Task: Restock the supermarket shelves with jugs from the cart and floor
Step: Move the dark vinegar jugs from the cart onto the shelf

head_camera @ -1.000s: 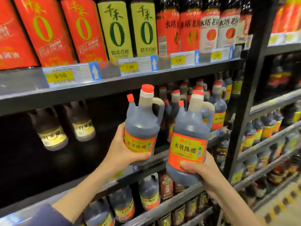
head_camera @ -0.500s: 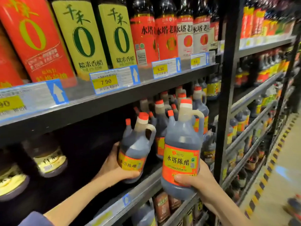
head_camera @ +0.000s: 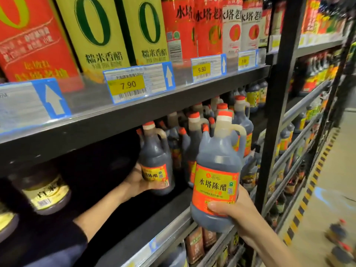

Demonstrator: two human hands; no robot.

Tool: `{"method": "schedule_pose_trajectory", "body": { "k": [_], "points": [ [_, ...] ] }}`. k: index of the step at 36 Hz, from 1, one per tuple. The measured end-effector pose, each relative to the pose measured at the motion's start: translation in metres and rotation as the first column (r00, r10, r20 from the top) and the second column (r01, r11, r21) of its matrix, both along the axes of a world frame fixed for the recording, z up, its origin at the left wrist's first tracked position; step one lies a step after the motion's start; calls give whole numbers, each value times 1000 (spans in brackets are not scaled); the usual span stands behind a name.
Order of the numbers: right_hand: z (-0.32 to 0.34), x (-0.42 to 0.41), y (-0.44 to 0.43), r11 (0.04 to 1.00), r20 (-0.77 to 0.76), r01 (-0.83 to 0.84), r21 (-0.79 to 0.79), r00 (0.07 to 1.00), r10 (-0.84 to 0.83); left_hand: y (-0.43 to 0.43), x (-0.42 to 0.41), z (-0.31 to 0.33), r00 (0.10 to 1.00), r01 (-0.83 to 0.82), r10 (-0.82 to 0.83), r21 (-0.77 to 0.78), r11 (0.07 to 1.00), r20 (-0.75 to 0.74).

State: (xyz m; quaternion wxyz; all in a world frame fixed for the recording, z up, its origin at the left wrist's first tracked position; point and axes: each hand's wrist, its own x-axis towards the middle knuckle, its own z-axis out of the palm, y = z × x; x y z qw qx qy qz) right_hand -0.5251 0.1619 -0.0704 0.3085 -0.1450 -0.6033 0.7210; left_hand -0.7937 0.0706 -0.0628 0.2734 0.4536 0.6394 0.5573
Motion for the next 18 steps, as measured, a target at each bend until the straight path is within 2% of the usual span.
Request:
{"method": "schedule_pose_trajectory", "body": {
  "k": [2,4,6,12,15,18],
  "points": [
    [-1,-1,1,1000,4,-6,-1,1000,6,2,-2,2,1000,-19,18,38,999,24],
    [-1,-2,2,1000,9,-12,-10,1000,12,1,4,7,998,-27,28,20,999,-56],
    [-1,-3,4,1000,15,-18,-14,1000,19,3,4,9,997,-18,21,30,999,-77],
    [1,-1,12,996,9,-88,-19,996,88,-2,-7,21,994,-36,29,-62,997,-107],
    [4,1,18,991,18,-130,-13,991,131,-4,-9,45,989,-83,75,-59,995,-128],
    [7,1,24,989,21,-151,-5,988,151,-4,-5,68,990,-51,38,-102,993,-133]
  ]
}}
